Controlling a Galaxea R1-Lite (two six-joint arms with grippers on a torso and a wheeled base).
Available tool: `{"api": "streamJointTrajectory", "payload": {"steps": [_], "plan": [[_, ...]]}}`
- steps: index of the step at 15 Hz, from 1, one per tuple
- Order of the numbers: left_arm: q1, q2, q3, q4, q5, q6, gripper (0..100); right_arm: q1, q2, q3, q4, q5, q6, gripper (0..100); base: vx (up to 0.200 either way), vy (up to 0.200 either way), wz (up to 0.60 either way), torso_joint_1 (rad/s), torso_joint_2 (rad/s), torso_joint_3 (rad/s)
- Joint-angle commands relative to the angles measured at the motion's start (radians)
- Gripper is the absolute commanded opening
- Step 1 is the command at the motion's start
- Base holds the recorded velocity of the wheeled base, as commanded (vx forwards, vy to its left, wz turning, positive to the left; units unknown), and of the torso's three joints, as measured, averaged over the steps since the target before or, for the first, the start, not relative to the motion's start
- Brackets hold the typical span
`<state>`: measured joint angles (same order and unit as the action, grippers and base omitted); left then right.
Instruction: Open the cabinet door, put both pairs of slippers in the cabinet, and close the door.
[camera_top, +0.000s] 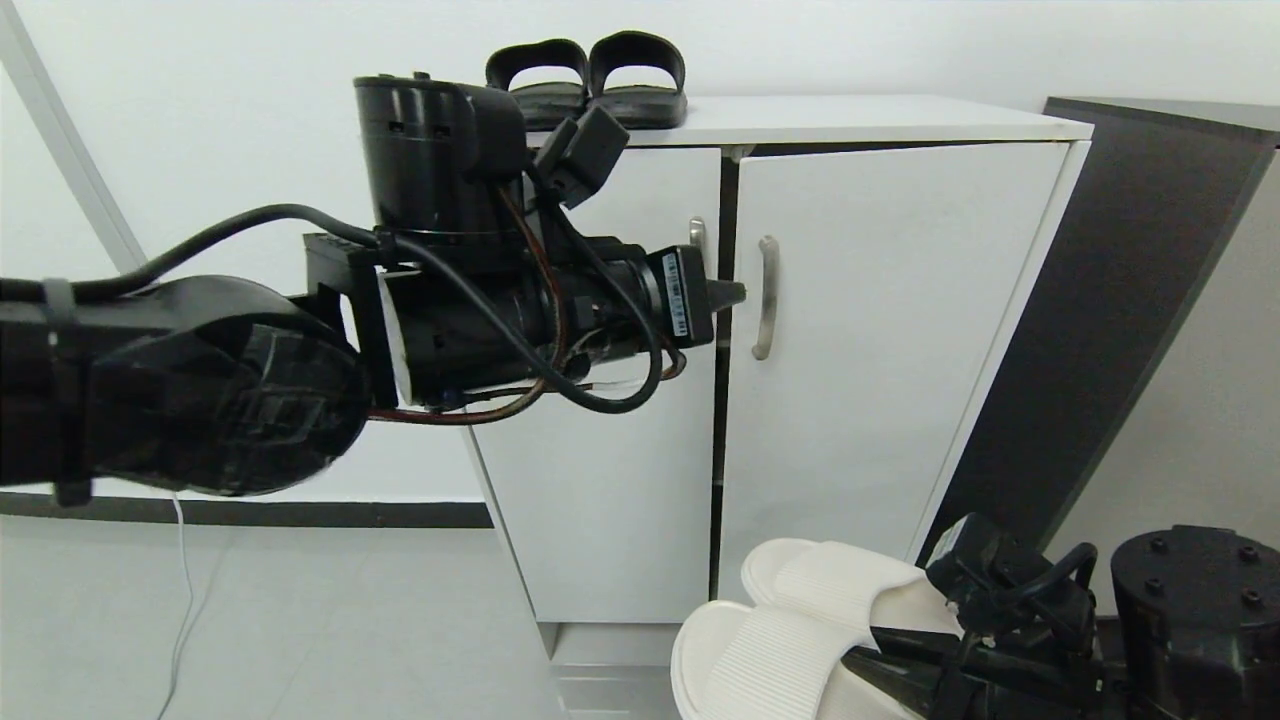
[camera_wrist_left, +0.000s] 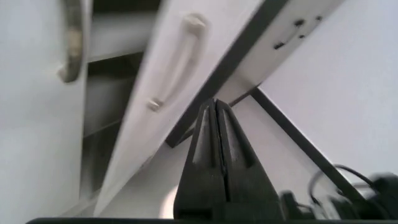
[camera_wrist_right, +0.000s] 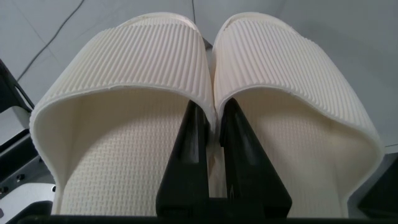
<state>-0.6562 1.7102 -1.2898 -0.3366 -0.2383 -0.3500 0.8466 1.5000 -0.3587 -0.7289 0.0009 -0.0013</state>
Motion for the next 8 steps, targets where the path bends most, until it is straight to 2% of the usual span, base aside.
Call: {"api": "streamJointTrajectory", "payload": {"steps": [1, 3, 6, 8], "plan": [[0.038, -0.043, 0.017, -0.005, -0.007, -0.001, 0, 0.002, -0.004, 0.000, 0.000, -0.002, 0.000, 0, 0.000, 0.000, 0.00, 0.000, 0.00, 0.000], [0.081, 0.012, -0.028, -0.005, -0.035, -0.006, 0, 0.003, -0.006, 0.000, 0.000, -0.002, 0.000, 0, 0.000, 0.000, 0.00, 0.000, 0.00, 0.000], [0.119, 0.101, -0.123, -0.005, -0.041, -0.070, 0, 0.003, -0.006, 0.000, 0.000, -0.004, 0.000, 0, 0.000, 0.000, 0.00, 0.000, 0.00, 0.000], [0.121, 0.126, -0.163, -0.005, -0.050, -0.076, 0, 0.003, -0.004, -0.002, -0.001, -0.004, 0.000, 0, 0.000, 0.000, 0.00, 0.000, 0.00, 0.000]]}}
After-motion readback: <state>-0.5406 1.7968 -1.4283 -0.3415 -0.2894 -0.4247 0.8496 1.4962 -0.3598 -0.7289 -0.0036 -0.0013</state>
